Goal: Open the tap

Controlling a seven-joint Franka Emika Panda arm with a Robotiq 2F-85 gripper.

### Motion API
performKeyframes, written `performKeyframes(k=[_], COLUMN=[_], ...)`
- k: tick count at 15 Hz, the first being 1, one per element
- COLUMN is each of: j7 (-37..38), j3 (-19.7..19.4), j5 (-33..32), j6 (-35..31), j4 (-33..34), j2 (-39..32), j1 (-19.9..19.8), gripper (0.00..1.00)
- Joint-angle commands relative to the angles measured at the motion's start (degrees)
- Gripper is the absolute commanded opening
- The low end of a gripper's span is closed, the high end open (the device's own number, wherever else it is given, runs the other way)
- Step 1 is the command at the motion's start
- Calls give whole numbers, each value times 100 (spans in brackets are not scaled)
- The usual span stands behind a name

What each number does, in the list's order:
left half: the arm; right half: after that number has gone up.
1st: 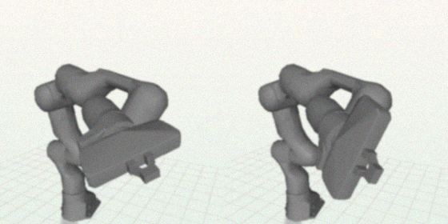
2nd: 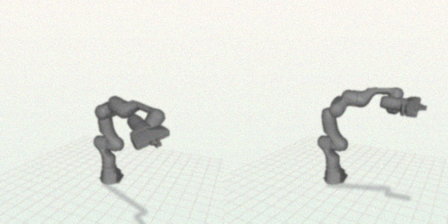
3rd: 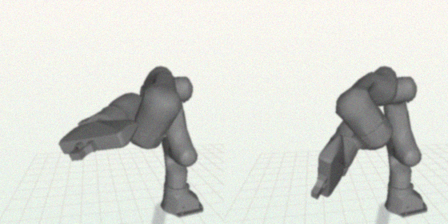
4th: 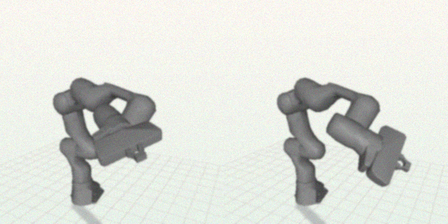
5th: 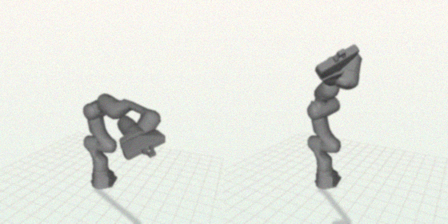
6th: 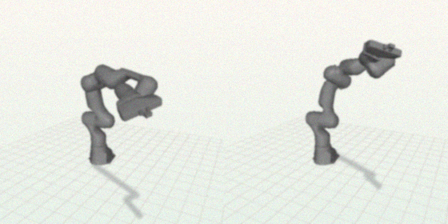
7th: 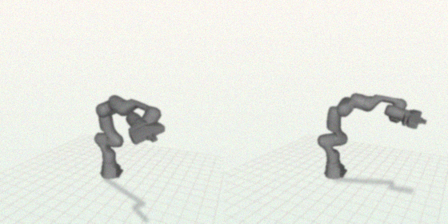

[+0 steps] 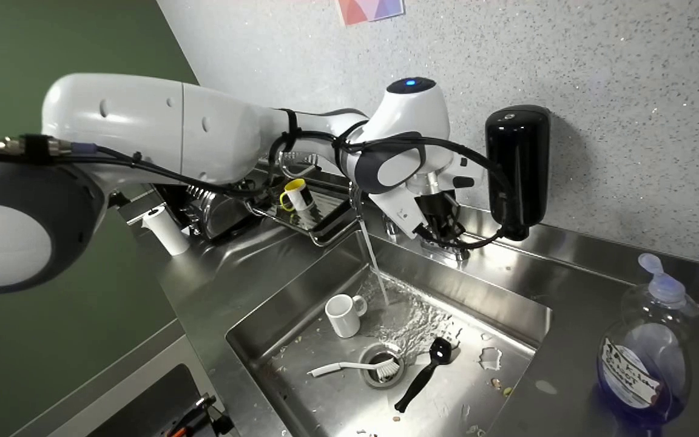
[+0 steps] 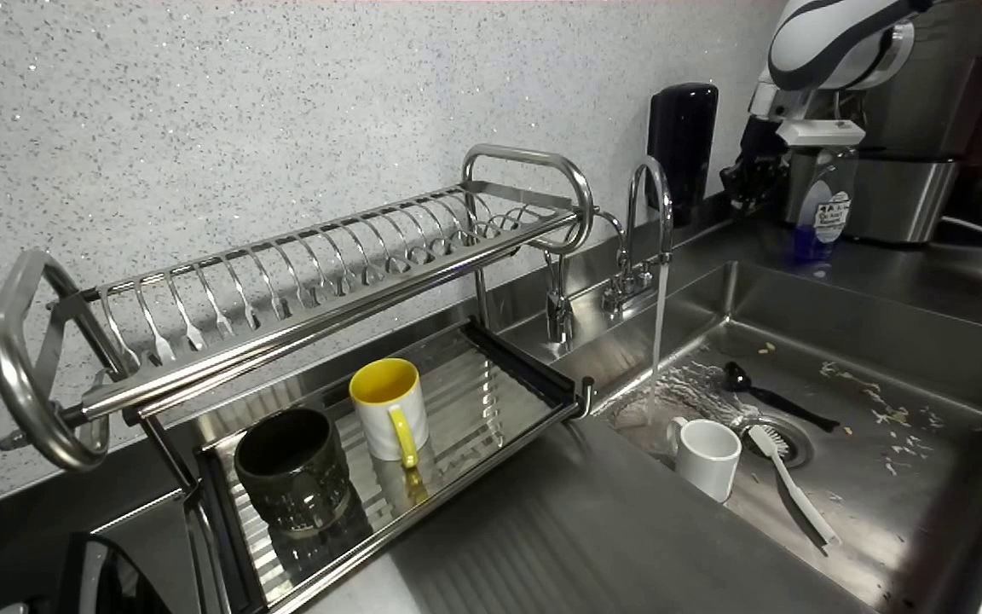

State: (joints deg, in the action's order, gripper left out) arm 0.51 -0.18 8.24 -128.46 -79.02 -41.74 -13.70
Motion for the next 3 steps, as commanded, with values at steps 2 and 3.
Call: performKeyframes(k=[2,3], j7=[-55,-33], j3=[-179,-193], j5=[0,12], j6=[162,151], j4=[-1022,-1132], j2=[811,884], j1=[105,124], gripper=[0,0])
